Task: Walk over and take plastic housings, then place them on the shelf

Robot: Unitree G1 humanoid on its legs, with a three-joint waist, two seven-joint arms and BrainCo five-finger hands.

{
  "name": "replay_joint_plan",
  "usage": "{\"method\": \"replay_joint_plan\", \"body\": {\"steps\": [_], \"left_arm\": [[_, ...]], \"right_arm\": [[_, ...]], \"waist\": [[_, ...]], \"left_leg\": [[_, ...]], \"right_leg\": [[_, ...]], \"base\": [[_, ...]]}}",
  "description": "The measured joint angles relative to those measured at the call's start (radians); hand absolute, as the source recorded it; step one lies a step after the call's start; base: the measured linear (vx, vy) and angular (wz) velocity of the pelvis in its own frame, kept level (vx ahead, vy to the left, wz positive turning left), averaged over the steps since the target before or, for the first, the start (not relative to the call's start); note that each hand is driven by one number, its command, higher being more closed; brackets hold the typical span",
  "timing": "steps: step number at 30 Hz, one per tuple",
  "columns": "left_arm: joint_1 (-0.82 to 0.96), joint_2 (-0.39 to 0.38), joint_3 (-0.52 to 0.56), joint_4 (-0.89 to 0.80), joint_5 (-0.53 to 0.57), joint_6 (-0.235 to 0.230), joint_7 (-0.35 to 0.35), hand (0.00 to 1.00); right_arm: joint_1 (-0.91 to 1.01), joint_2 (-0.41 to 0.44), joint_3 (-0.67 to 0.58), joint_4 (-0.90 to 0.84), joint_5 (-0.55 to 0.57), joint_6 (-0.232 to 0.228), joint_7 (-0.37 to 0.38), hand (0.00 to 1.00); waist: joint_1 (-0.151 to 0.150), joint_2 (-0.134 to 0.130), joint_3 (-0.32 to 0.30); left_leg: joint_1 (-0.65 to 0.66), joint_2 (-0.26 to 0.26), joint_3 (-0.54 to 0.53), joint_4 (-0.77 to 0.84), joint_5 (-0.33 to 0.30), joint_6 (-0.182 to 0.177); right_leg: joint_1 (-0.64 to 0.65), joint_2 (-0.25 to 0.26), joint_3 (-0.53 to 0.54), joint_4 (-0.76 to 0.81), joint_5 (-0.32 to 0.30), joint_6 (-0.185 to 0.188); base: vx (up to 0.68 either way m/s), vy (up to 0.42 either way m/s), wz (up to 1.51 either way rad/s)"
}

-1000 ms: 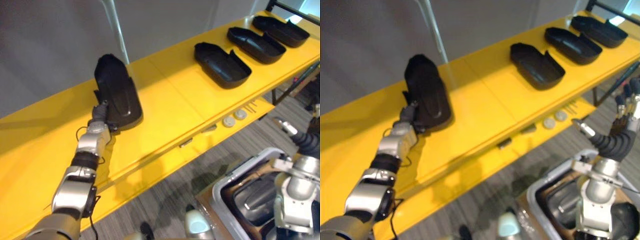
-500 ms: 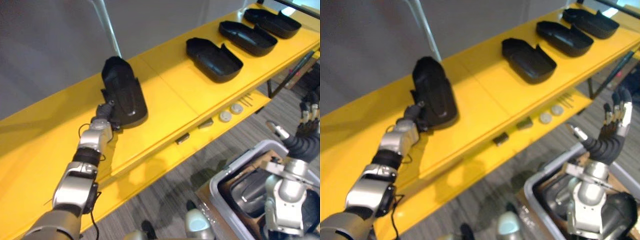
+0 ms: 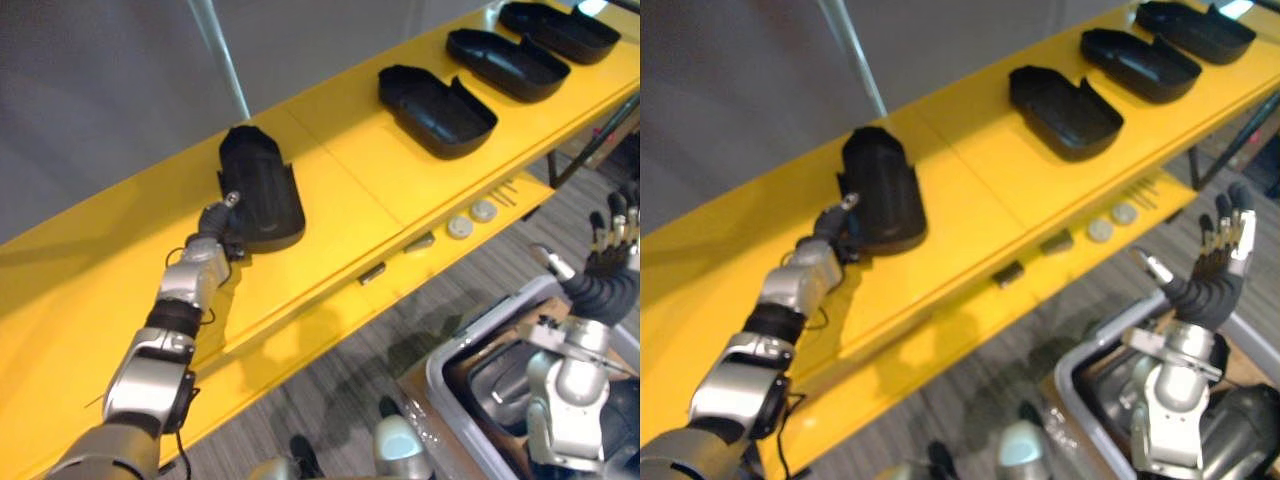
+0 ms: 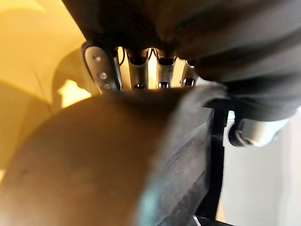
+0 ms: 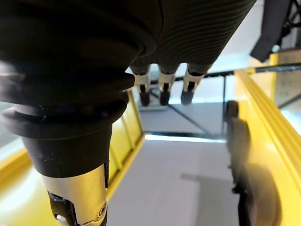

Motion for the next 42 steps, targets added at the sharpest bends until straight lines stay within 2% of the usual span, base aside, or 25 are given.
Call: {"method": "replay_joint_plan", "body": {"steps": [1,3,7,10,12,14,19,24,26,28,30,31,32,33,34,35,36,38,39,40,42], "left_arm": [[0.008,-0.001,0.0,-0.007,-0.014,-0.018,-0.005,0.0],[0.041,-0.005,-0.001,-0.046,-0.128,-0.084,-0.041,0.0],[0.086,-0.027,-0.002,-0.131,-0.226,-0.116,-0.076,0.0],[0.09,-0.044,-0.004,-0.154,-0.223,-0.116,-0.078,0.0],[0.091,-0.044,-0.026,-0.178,-0.182,-0.107,-0.09,0.0],[0.092,-0.045,-0.04,-0.205,-0.152,-0.081,-0.097,0.0],[0.108,-0.039,-0.065,-0.229,-0.11,-0.047,-0.157,0.0],[0.14,-0.003,-0.061,-0.253,-0.072,-0.046,-0.156,0.0],[0.145,0.037,0.008,-0.27,-0.076,-0.052,-0.156,0.0],[0.158,0.084,0.081,-0.312,-0.077,-0.094,-0.151,0.0],[0.208,0.142,0.19,-0.395,-0.078,-0.172,-0.132,0.0],[0.228,0.153,0.222,-0.418,-0.078,-0.194,-0.128,0.0],[0.273,0.164,0.283,-0.461,-0.078,-0.235,-0.124,0.0],[0.301,0.164,0.315,-0.49,-0.077,-0.253,-0.123,0.0],[0.379,0.161,0.363,-0.554,-0.075,-0.289,-0.123,0.0],[0.477,0.142,0.403,-0.631,-0.068,-0.327,-0.123,0.0],[0.526,0.126,0.415,-0.665,-0.066,-0.341,-0.124,0.0],[0.698,0.02,0.443,-0.754,-0.006,-0.373,-0.111,0.0],[0.735,-0.008,0.443,-0.764,0.02,-0.375,-0.105,0.0],[0.805,-0.062,0.442,-0.777,0.051,-0.375,-0.098,0.0],[0.908,-0.143,0.439,-0.783,0.082,-0.372,-0.095,0.0]], "right_arm": [[-0.001,-0.002,0.0,0.0,0.008,0.0,0.009,0.0],[-0.002,-0.002,0.004,0.0,0.024,0.0,0.028,0.0],[-0.019,-0.011,0.04,0.0,0.037,-0.003,0.059,0.0],[-0.049,-0.016,0.077,0.0,0.045,-0.003,0.082,0.0],[-0.073,-0.018,0.099,0.0,0.045,-0.003,0.089,0.0],[-0.107,-0.027,0.124,-0.001,0.043,-0.003,0.099,0.0],[-0.16,-0.06,0.161,0.0,0.023,-0.003,0.058,0.0],[-0.259,-0.099,0.2,0.016,0.045,-0.003,0.08,0.0],[-0.32,-0.116,0.233,0.033,0.072,-0.003,0.121,0.0],[-0.373,-0.125,0.271,0.062,0.094,-0.002,0.162,0.0],[-0.414,-0.127,0.321,0.11,0.127,0.021,0.216,0.0],[-0.421,-0.126,0.335,0.12,0.136,0.032,0.229,0.0],[-0.426,-0.125,0.36,0.137,0.141,0.06,0.243,0.0],[-0.426,-0.124,0.371,0.142,0.139,0.078,0.248,0.0],[-0.426,-0.114,0.396,0.158,0.116,0.113,0.25,0.0],[-0.425,-0.097,0.425,0.181,0.103,0.142,0.252,0.0],[-0.42,-0.089,0.437,0.186,0.103,0.157,0.254,0.0],[-0.409,-0.037,0.478,0.209,0.107,0.186,0.262,0.0],[-0.407,-0.02,0.483,0.215,0.107,0.195,0.266,0.0],[-0.405,0.009,0.499,0.229,0.104,0.203,0.272,0.0],[-0.393,0.065,0.525,0.255,0.104,0.21,0.281,0.0]], "waist": [[0.0,0.003,0.002],[0.001,0.009,0.003],[0.003,0.006,0.005],[0.007,0.007,0.004],[0.012,0.008,0.004],[0.017,0.009,0.003],[0.032,0.018,-0.003],[0.039,0.038,-0.015],[0.062,0.051,-0.024],[0.079,0.065,-0.036],[0.112,0.086,-0.071],[0.123,0.09,-0.079],[0.143,0.099,-0.096],[0.148,0.102,-0.099],[0.157,0.104,-0.105],[0.176,0.1,-0.117],[0.185,0.097,-0.122],[0.231,0.076,-0.135],[0.237,0.068,-0.138],[0.254,0.051,-0.146],[0.265,0.018,-0.159]], "left_leg": [[0.0,0.0,0.0,0.0,0.0,0.0],[-0.002,-0.001,-0.005,0.0,0.001,-0.001],[-0.002,-0.01,-0.017,-0.001,0.001,0.0],[-0.001,-0.018,-0.019,-0.001,0.004,0.003],[0.002,-0.025,-0.019,-0.001,0.008,0.009],[0.004,-0.031,-0.023,-0.001,0.009,0.01],[0.006,-0.034,-0.051,-0.001,0.009,0.01],[0.007,-0.041,-0.074,-0.002,0.019,0.015],[0.006,-0.04,-0.08,-0.006,0.028,0.013],[0.003,-0.041,-0.102,-0.017,0.042,0.011],[0.0,-0.042,-0.131,-0.051,0.071,0.005],[0.001,-0.042,-0.133,-0.06,0.077,0.004],[0.001,-0.042,-0.157,-0.075,0.09,0.001],[0.001,-0.042,-0.165,-0.079,0.094,0.0],[0.004,-0.042,-0.187,-0.084,0.102,-0.001],[0.003,-0.042,-0.206,-0.088,0.107,-0.003],[0.001,-0.042,-0.213,-0.088,0.108,-0.004],[-0.005,-0.046,-0.235,-0.088,0.113,-0.004],[-0.013,-0.047,-0.244,-0.088,0.114,-0.004],[-0.02,-0.049,-0.256,-0.088,0.112,-0.006],[-0.042,-0.047,-0.262,-0.081,0.11,-0.002]], "right_leg": [[0.0,0.0,0.0,0.0,0.0,0.0],[0.0,-0.001,-0.005,0.0,-0.002,0.0],[0.004,-0.012,-0.023,0.01,-0.012,0.008],[0.007,-0.02,-0.029,0.011,-0.013,0.008],[0.008,-0.025,-0.032,0.015,-0.014,0.011],[0.008,-0.032,-0.037,0.019,-0.018,0.016],[0.025,-0.036,-0.061,0.018,-0.017,0.016],[0.037,-0.045,-0.097,0.018,-0.017,0.018],[0.038,-0.045,-0.112,0.018,-0.017,0.018],[0.041,-0.045,-0.134,0.018,-0.017,0.018],[0.041,-0.044,-0.172,0.018,-0.017,0.017],[0.041,-0.043,-0.179,0.018,-0.017,0.017],[0.044,-0.043,-0.201,0.018,-0.017,0.017],[0.051,-0.043,-0.215,0.017,-0.017,0.017],[0.067,-0.044,-0.241,0.016,-0.017,0.016],[0.076,-0.043,-0.261,0.009,-0.017,0.016],[0.08,-0.043,-0.272,0.005,-0.017,0.016],[0.1,-0.046,-0.301,-0.013,-0.017,0.015],[0.107,-0.047,-0.312,-0.02,-0.016,0.014],[0.11,-0.048,-0.33,-0.031,-0.013,0.01],[0.111,-0.05,-0.357,-0.036,-0.009,0.005]], "base": [[0.0,0.0,0.0],[0.0,-0.02,0.05],[0.0,-0.014,0.1],[0.0,0.016,0.1],[0.01,0.011,0.05],[0.0,0.008,0.06],[-0.02,-0.01,0.13],[-0.02,-0.01,0.14],[-0.04,-0.027,0.13],[-0.04,-0.049,0.26],[-0.04,-0.065,0.4],[-0.02,-0.064,0.38],[-0.01,-0.052,0.33],[-0.02,-0.063,0.53],[-0.02,-0.051,0.53],[-0.02,-0.045,0.49],[-0.03,-0.034,0.34],[-0.04,-0.021,0.35],[-0.06,-0.013,0.41],[-0.05,-0.01,0.39],[-0.04,-0.004,0.41]]}}
